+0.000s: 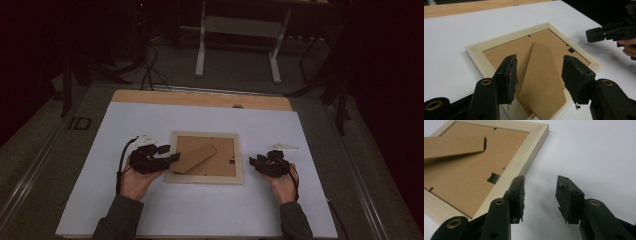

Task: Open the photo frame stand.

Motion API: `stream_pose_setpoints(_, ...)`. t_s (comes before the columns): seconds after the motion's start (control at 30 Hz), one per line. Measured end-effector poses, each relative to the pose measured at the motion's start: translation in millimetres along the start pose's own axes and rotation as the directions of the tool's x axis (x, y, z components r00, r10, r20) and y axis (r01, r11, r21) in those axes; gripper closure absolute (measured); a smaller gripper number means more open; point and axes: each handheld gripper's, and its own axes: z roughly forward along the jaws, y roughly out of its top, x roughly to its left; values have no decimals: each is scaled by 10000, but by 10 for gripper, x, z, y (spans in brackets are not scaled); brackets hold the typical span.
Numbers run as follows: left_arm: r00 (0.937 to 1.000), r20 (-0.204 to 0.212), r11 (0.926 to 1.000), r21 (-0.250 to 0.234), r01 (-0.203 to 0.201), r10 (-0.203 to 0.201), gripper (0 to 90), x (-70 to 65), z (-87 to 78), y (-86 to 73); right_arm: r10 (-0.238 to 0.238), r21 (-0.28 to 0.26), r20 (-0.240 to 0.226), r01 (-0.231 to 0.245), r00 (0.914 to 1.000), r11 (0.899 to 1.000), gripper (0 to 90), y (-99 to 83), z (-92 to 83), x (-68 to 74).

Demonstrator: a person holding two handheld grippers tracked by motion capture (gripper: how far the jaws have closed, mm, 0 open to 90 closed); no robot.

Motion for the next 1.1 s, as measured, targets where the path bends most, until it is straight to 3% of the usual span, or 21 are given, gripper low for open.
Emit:
stream_pose_setpoints(0.1, 9999, 120, 9999, 151, 15, -16, 462, 34, 75, 41, 6, 27, -27, -6, 10000, 10000, 577, -4, 9, -2)
stream_pose_setpoints(0.27, 9978, 513, 9985, 365, 408, -426, 475, 128, 189, 95, 11, 11, -28, -11, 10000, 10000, 571, -3, 7, 0)
stream_pose_setpoints(0.4, 9959, 596, 9964, 530, 655, -686, 498, 197, 256, 126, 73, -18, -16, -73, 10000, 10000, 565, -5, -3, -11)
stream_pose_setpoints(0.5, 9893, 998, 9911, 905, 973, -1062, 496, 242, 321, 144, 148, -3, -73, -148, 9999, 9999, 565, -11, 2, -25)
stream_pose_setpoints(0.77, 9850, 1238, 9834, 1508, 1006, -1198, 468, 242, 479, 154, 143, 57, -307, -141, 9994, 9999, 593, -12, 14, -12)
stream_pose_setpoints(1.1, 9855, 1159, 9718, 2150, 971, -1241, 468, 282, 628, 124, 194, 88, -383, -191, 9991, 9998, 589, -20, 27, -14)
